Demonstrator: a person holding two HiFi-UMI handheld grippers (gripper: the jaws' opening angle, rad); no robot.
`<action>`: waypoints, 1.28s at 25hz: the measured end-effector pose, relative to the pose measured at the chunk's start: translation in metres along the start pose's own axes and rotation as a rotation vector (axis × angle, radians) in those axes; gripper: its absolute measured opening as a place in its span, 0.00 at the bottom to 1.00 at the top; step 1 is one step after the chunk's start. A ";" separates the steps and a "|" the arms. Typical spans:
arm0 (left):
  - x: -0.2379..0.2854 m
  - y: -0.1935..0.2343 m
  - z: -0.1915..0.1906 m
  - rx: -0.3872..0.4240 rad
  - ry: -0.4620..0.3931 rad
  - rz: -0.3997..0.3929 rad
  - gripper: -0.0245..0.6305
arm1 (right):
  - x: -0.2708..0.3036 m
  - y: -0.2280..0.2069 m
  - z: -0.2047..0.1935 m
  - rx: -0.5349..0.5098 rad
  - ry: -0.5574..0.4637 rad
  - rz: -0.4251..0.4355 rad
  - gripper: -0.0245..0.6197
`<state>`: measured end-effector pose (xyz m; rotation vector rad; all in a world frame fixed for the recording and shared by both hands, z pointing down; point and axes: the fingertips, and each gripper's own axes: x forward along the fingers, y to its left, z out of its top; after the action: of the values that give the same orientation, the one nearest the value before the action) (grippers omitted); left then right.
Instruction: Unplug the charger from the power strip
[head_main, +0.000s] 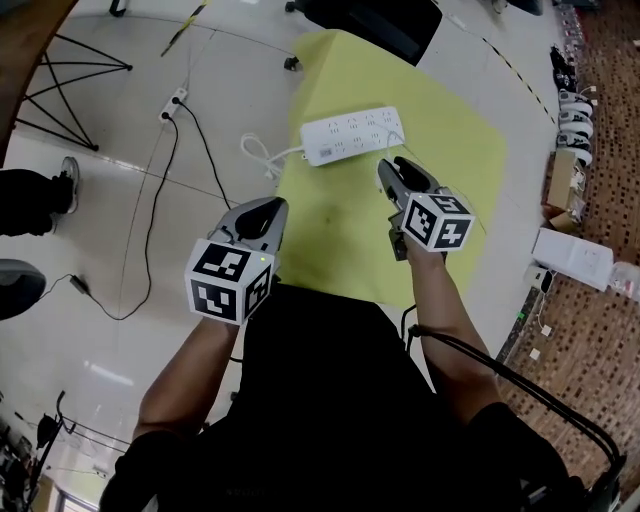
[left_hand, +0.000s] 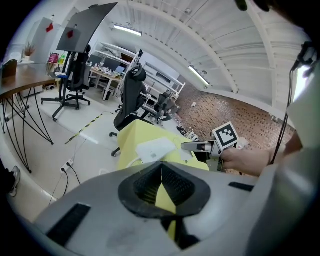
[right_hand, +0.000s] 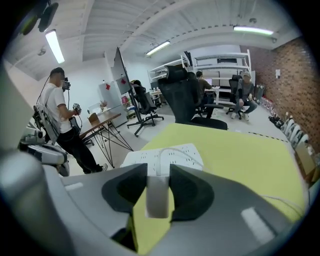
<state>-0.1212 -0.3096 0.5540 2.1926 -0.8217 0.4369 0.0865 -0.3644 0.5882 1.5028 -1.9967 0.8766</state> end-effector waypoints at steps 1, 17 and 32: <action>0.000 -0.003 -0.002 0.000 0.003 -0.004 0.05 | -0.005 0.001 -0.005 0.003 0.002 0.004 0.25; 0.005 -0.066 -0.021 0.052 -0.002 0.000 0.05 | -0.080 0.020 -0.089 -0.036 0.089 0.136 0.25; -0.026 -0.129 -0.065 0.004 -0.078 0.116 0.05 | -0.117 0.036 -0.176 -0.136 0.225 0.293 0.26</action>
<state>-0.0567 -0.1832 0.5153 2.1846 -0.9951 0.4118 0.0851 -0.1516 0.6167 1.0054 -2.0886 0.9566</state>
